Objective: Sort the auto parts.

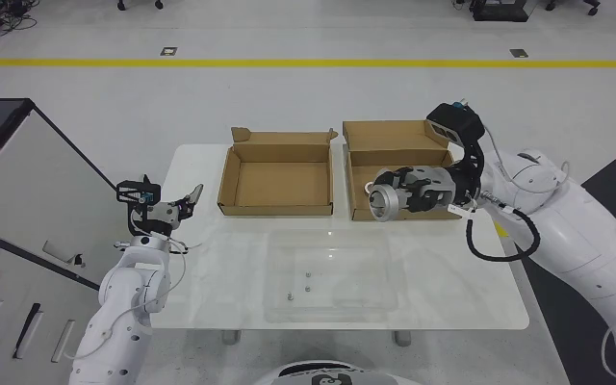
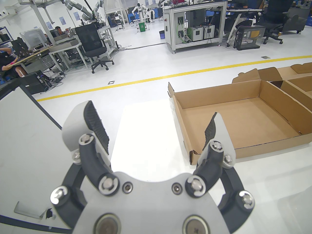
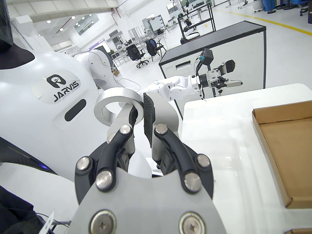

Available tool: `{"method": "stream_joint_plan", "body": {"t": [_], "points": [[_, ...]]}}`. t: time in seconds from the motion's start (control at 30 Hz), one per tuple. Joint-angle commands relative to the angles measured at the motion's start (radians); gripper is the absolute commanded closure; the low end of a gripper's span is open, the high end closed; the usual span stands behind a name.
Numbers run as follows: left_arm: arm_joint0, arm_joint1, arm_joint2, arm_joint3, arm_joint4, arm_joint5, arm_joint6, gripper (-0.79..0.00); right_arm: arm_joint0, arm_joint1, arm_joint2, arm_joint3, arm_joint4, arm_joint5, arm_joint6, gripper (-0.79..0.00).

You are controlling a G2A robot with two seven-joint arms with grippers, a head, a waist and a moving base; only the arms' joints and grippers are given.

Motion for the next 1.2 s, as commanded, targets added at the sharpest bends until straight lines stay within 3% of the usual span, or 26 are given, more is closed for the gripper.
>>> {"method": "stream_joint_plan", "body": {"t": [0.0,0.13,0.27,0.6,0.93,1.17], "points": [[0.000,0.000,0.000,0.000,0.000,0.000,0.000,-0.785,-0.003,-0.001,-0.001,-0.002,0.003,0.003,-0.008,0.000],[0.000,0.000,0.000,0.000,0.000,0.000,0.000,-0.785,-0.029,-0.012,-0.002,-0.030,0.062,0.011,-0.044,0.000],[0.000,0.000,0.000,0.000,0.000,0.000,0.000,-0.785,-0.027,-0.026,-0.010,-0.048,0.188,0.000,-0.001,0.000],[0.000,0.000,0.000,0.000,0.000,0.000,0.000,-0.785,-0.002,-0.074,-0.002,-0.137,0.493,0.086,0.085,0.000],[0.000,0.000,0.000,0.000,0.000,0.000,0.000,-0.785,-0.065,-0.149,0.112,-0.182,0.769,0.218,0.218,0.000],[0.000,0.000,0.000,0.000,0.000,0.000,0.000,-0.785,-0.122,-0.209,0.224,-0.150,0.754,0.293,0.292,0.000]]}}
